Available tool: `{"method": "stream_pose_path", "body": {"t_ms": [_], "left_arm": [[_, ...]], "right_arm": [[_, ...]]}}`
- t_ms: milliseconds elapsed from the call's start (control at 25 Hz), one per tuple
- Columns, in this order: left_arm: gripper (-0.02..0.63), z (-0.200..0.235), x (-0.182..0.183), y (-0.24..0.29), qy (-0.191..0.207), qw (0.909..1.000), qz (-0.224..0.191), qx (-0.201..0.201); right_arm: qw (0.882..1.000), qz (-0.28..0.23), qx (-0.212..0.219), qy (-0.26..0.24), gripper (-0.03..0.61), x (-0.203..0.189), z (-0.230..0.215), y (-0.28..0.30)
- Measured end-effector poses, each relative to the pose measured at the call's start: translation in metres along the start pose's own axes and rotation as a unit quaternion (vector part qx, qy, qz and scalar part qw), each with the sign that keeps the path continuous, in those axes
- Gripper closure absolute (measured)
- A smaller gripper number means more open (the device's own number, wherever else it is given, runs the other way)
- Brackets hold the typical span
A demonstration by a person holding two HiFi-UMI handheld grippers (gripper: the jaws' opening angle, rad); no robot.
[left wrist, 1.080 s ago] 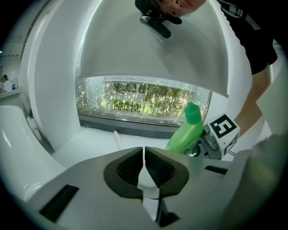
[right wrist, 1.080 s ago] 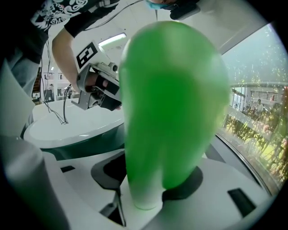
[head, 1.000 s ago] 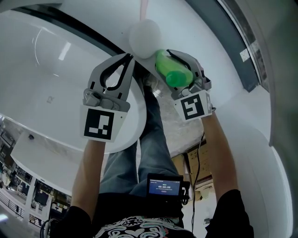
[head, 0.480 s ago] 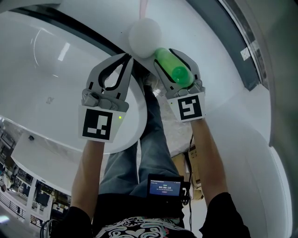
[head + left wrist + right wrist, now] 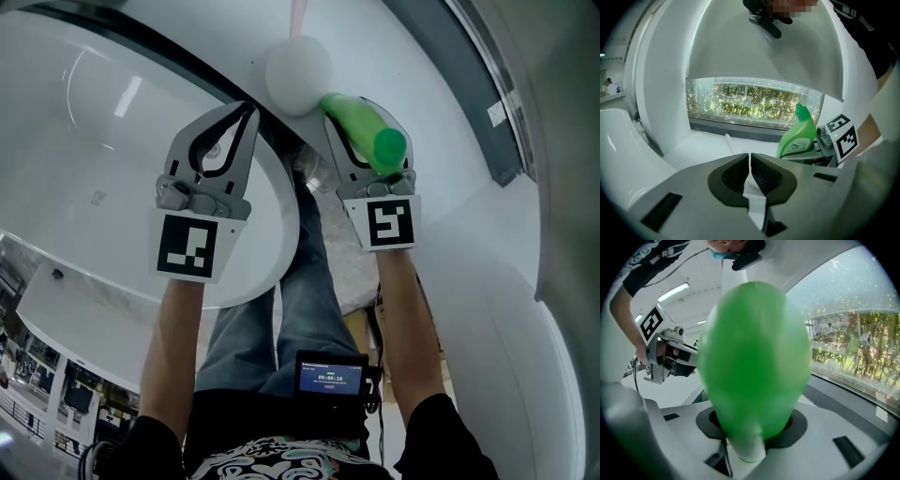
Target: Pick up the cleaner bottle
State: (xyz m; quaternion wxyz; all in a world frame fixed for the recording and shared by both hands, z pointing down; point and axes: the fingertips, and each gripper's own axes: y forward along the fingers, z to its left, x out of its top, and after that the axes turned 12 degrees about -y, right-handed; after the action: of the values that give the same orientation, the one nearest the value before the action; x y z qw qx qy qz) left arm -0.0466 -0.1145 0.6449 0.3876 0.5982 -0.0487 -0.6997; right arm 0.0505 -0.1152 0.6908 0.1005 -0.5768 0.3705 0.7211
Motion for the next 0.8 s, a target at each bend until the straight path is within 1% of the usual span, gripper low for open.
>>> {"method": "stream_pose_path", "body": {"t_ms": [200, 400, 520, 680, 800], "left_arm": [[0.586, 0.002, 0.000, -0.003, -0.005, 1.0000, -0.001, 0.001], [0.586, 0.002, 0.002, -0.004, -0.003, 1.0000, -0.003, 0.000], [0.586, 0.002, 0.005, -0.005, -0.001, 1.0000, -0.007, 0.000], [0.586, 0.000, 0.008, -0.008, -0.001, 0.9999, -0.010, -0.002], [0.586, -0.001, 0.011, -0.011, 0.000, 0.9999, -0.010, -0.001]], "right_arm": [[1.000, 0.015, 0.000, -0.001, 0.373, 0.001, -0.002, -0.004], [1.000, 0.010, 0.002, -0.002, 0.376, 0.008, -0.005, -0.008], [1.000, -0.002, -0.001, 0.009, 0.376, 0.019, -0.006, -0.009], [1.000, 0.000, 0.010, -0.009, 0.377, 0.028, -0.004, -0.016], [1.000, -0.004, 0.012, -0.010, 0.377, 0.037, -0.003, -0.021]]}}
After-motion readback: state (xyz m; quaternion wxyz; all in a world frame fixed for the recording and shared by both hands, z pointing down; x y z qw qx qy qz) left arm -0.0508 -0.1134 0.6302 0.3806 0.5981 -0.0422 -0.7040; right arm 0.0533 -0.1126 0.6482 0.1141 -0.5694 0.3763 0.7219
